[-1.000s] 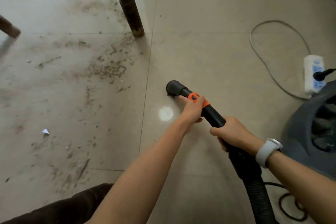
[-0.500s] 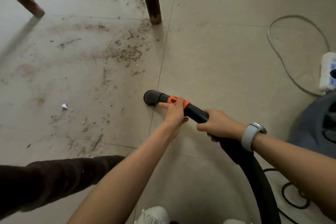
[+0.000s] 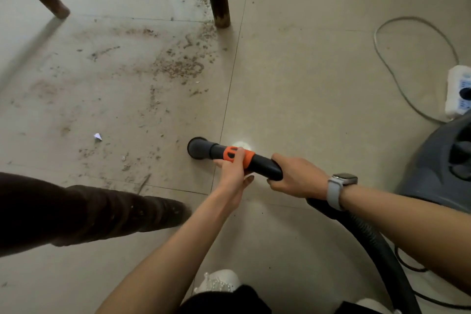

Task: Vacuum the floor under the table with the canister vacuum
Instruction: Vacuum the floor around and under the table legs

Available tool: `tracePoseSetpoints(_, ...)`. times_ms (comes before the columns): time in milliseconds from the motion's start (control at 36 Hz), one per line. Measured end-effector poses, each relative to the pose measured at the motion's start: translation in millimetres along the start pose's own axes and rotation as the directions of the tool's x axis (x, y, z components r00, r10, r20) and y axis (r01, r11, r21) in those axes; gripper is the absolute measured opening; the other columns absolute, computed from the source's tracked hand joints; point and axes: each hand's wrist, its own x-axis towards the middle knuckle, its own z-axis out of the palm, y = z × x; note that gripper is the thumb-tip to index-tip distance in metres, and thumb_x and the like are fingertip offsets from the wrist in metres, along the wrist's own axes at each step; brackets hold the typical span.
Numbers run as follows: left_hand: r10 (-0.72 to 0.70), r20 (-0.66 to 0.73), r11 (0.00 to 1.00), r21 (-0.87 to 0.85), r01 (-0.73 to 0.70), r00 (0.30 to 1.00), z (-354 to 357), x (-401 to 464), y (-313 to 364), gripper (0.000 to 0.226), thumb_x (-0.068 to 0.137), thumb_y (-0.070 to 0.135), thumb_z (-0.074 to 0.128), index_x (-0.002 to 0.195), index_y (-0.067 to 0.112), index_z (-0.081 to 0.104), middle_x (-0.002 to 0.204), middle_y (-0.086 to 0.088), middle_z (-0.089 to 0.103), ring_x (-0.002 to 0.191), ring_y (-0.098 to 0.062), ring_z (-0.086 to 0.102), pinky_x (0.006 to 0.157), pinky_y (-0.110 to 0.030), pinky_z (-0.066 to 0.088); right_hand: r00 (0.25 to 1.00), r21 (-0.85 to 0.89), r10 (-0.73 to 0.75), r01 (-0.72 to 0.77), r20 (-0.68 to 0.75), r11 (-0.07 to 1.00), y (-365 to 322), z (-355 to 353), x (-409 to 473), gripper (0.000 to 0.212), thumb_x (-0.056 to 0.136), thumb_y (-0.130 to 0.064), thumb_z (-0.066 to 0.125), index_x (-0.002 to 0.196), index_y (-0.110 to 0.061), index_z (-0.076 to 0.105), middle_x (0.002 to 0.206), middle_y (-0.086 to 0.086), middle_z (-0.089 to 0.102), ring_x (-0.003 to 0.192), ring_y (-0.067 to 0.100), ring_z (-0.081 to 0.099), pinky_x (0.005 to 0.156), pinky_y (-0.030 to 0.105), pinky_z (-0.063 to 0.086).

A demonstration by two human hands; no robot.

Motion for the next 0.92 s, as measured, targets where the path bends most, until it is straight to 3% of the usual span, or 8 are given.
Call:
tracePoseSetpoints(111,-0.001,-0.034,1.0,-0.014,0.001,0.999,-10.7,12.2,-2.1,0.058,0.096,0.032,0.052,0.143,0.01,0.025,0.126,-0.014,0.056,0.096,-0.018,0.063,0.063,-0.027,0.046,0.999,-0.004,-0.024,0.024,0.026,1.0,-5.3,4.5,8.8,0.028,0.088,-0.036,0.057,0.105,-0.016,0.048,0.091,0.006,0.064,0.079,0.026,0.06,0.066,0.033,0.045)
tracePoseSetpoints(194,0.015,-0.011,0.999,0.032,-0.015,1.0,-10.4,17.6,6.2,0.047,0.098,0.032,0.05,0.136,0.009,0.033,0.129,-0.013,0.055,0.093,-0.015,0.062,0.065,-0.027,0.045,0.998,-0.028,-0.057,0.057,0.011,0.998,-9.4,5.5,21.3,0.032,0.09,-0.039,0.056,0.108,-0.014,0.047,0.088,0.006,0.061,0.073,0.025,0.056,0.062,0.032,0.041)
tracePoseSetpoints(278,0.009,-0.006,0.998,0.068,-0.008,1.0,-6.9,19.3,9.3,0.048,0.097,0.034,0.05,0.136,0.01,0.034,0.126,-0.011,0.058,0.09,-0.012,0.064,0.066,-0.027,0.044,0.998,0.064,-0.046,0.044,0.04,0.997,-13.3,0.6,31.8,0.027,0.087,-0.03,0.059,0.107,-0.013,0.049,0.09,0.007,0.063,0.078,0.027,0.061,0.065,0.034,0.046)
tracePoseSetpoints(389,-0.022,-0.029,0.998,0.063,0.024,0.999,-4.6,19.5,12.9,0.054,0.096,0.034,0.051,0.14,0.01,0.03,0.117,-0.009,0.06,0.087,-0.014,0.064,0.067,-0.028,0.044,0.992,0.24,-0.012,-0.018,0.125,0.97,-18.3,-6.8,37.1,0.023,0.084,-0.021,0.061,0.103,-0.012,0.053,0.08,0.003,0.06,0.06,0.02,0.062,0.059,0.033,0.054)
tracePoseSetpoints(528,-0.047,-0.05,0.993,0.102,0.052,0.998,-8.8,17.3,9.1,0.056,0.096,0.035,0.05,0.14,0.008,0.029,0.1,-0.004,0.059,0.084,-0.014,0.063,0.078,-0.031,0.047,0.999,0.099,-0.043,0.04,0.029,0.994,-15.7,9.7,34.0,0.031,0.088,-0.037,0.059,0.103,-0.012,0.05,0.086,0.005,0.061,0.069,0.023,0.058,0.065,0.036,0.05)
tracePoseSetpoints(639,-0.011,-0.027,0.984,0.175,0.016,1.0,-14.8,12.1,1.7,0.049,0.097,0.038,0.046,0.136,0.009,0.035,0.105,-0.003,0.06,0.09,-0.015,0.064,0.093,-0.035,0.044,0.994,0.05,-0.104,0.105,-0.019,0.993,-7.6,18.7,31.4,0.035,0.09,-0.043,0.056,0.106,-0.012,0.049,0.081,0.0,0.054,0.069,0.021,0.051,0.059,0.03,0.036)
tracePoseSetpoints(806,0.033,0.034,0.977,0.212,-0.039,0.999,-13.8,12.9,11.9,0.037,0.1,0.037,0.043,0.129,0.014,0.047,0.104,0.002,0.063,0.091,-0.008,0.06,0.09,-0.033,0.038,0.994,-0.005,-0.11,0.11,-0.029,0.994,10.3,3.3,41.3,0.038,0.091,-0.045,0.054,0.111,-0.013,0.049,0.085,0.005,0.06,0.072,0.024,0.055,0.062,0.033,0.043)
tracePoseSetpoints(917,0.031,0.112,0.968,0.244,-0.058,0.993,-11.0,15.1,15.1,0.036,0.101,0.041,0.04,0.128,0.02,0.047,0.118,-0.001,0.063,0.104,-0.013,0.06,0.092,-0.035,0.038,0.994,0.0,-0.107,0.107,-0.035,0.994,15.0,1.6,43.8,0.038,0.091,-0.046,0.054,0.109,-0.014,0.048,0.089,0.008,0.063,0.072,0.024,0.056,0.062,0.034,0.044)
